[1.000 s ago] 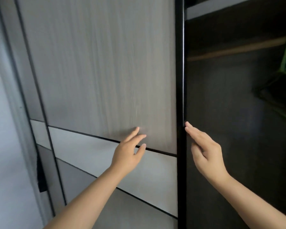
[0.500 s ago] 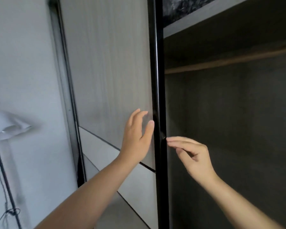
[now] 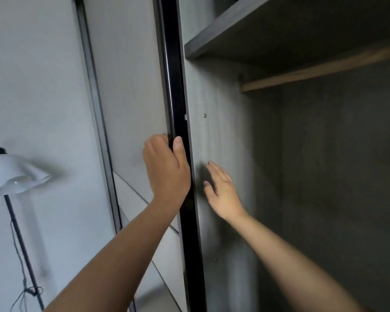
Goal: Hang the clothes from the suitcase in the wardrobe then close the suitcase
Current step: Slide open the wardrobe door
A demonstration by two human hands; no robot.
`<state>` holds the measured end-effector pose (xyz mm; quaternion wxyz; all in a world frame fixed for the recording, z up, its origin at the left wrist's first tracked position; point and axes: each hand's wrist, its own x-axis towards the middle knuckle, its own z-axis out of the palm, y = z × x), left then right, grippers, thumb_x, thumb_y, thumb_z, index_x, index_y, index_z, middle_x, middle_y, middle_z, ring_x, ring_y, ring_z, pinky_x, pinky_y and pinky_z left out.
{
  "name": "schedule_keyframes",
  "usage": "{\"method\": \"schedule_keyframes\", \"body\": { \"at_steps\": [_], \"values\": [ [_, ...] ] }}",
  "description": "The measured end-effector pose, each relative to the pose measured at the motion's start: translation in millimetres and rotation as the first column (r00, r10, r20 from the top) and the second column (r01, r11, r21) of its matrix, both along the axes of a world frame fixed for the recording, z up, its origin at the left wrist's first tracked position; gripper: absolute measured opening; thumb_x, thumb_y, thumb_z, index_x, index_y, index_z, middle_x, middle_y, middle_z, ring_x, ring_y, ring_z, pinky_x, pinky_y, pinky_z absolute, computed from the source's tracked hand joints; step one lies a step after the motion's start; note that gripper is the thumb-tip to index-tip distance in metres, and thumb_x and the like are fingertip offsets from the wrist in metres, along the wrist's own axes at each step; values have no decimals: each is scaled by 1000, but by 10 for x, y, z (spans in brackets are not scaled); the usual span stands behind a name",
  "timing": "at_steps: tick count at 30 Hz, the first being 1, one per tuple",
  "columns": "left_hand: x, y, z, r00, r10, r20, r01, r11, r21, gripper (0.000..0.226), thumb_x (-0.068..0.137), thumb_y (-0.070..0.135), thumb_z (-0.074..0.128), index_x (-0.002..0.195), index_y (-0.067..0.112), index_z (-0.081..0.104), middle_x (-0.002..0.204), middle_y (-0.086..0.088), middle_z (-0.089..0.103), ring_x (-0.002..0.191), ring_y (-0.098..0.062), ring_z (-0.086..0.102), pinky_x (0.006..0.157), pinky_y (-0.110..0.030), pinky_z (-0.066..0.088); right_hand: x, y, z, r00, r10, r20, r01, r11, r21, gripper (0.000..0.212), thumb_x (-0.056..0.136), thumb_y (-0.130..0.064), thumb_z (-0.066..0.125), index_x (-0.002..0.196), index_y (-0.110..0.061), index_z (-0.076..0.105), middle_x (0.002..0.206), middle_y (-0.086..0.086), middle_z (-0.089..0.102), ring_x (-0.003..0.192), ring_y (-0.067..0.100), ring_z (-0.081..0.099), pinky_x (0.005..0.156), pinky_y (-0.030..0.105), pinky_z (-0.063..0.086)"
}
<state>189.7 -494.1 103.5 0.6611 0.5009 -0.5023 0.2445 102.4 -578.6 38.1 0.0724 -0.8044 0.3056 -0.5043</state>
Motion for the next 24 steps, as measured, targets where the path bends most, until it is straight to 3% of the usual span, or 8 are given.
{"method": "schedule_keyframes", "body": {
  "at_steps": [3,6,11,15,17,20,24],
  "values": [
    [176,-122,-16,997,64,39,-64,998,19,43,87,37,20,75,4,46,75,-4,33,72,-18,33,64,-17,17,269,-249,40,990,-58,-127,67,996,67,60,96,-35,28,148,-11,7,157,4,-1,145,19,-4,116,28,-4],
    [350,-228,-49,996,83,31,-84,996,26,35,84,43,18,76,13,36,75,-4,32,71,-19,33,64,-19,19,443,-452,98,973,-149,-179,176,973,149,62,99,-32,28,147,-10,-6,156,5,-13,144,19,-13,115,40,-8],
    [431,-239,-9,996,83,23,-84,996,33,36,81,47,16,64,16,23,64,6,23,68,-20,32,62,-26,22,386,-483,42,975,-166,-149,183,977,109,68,91,-39,12,144,-6,-15,153,8,-23,141,22,-22,114,39,-11],
    [471,-264,8,996,86,-19,-86,996,41,32,79,48,12,58,25,16,61,8,20,67,-23,32,63,-30,23,302,-454,19,981,-164,-102,169,985,46,84,74,-52,-4,143,-6,-16,140,-5,-33,133,12,-30,112,41,-15],
    [470,-269,-6,994,103,-22,-102,994,41,33,79,49,9,58,25,16,62,8,21,69,-22,33,64,-26,22,276,-429,6,986,-152,-73,155,987,39,90,66,-54,-9,141,-6,-18,133,-7,-35,128,7,-31,111,40,-17],
    [432,-264,-6,991,130,-26,-129,991,22,38,80,48,9,60,18,21,66,5,26,72,-19,33,65,-18,19,232,-403,19,988,-135,-77,139,989,46,81,65,-54,-9,133,-12,-25,133,-8,-35,127,7,-32,110,40,-18],
    [391,-276,10,987,157,-27,-156,987,43,42,84,46,12,72,10,32,78,-5,34,77,-17,33,67,-15,19,211,-398,61,981,-163,-109,169,985,42,89,67,-54,-9,141,-6,-17,135,-7,-33,128,8,-30,112,41,-15]
  ]
}}
